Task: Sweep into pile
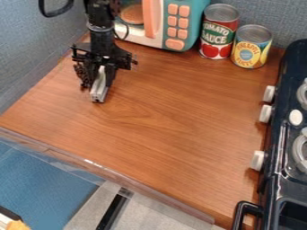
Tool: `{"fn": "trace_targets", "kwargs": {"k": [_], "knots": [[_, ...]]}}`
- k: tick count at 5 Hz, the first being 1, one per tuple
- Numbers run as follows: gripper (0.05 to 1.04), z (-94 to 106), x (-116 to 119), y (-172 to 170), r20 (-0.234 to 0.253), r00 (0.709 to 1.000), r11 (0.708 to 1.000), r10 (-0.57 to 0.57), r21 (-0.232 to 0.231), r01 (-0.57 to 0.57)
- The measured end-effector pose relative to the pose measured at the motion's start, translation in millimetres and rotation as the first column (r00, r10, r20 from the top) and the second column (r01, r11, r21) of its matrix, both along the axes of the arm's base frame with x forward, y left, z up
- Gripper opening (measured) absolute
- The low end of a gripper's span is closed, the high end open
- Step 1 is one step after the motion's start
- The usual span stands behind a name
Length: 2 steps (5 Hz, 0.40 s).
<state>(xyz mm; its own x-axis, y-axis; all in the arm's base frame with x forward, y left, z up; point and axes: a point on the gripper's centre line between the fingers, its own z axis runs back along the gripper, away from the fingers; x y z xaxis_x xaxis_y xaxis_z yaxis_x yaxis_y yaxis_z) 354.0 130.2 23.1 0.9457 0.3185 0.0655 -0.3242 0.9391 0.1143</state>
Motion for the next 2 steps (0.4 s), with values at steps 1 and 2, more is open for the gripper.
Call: {"fn": "trace_targets", "kwargs": {"k": [1, 2], "knots": [[0.377, -1.2, 0.1, -3.3, 0.0, 1.0, 1.0, -0.007, -0.009, 0.007], [0.377, -2.9, -1.2, -13.8, -0.002, 0.999, 0.999, -0.036, -0.021, 0.036]]}}
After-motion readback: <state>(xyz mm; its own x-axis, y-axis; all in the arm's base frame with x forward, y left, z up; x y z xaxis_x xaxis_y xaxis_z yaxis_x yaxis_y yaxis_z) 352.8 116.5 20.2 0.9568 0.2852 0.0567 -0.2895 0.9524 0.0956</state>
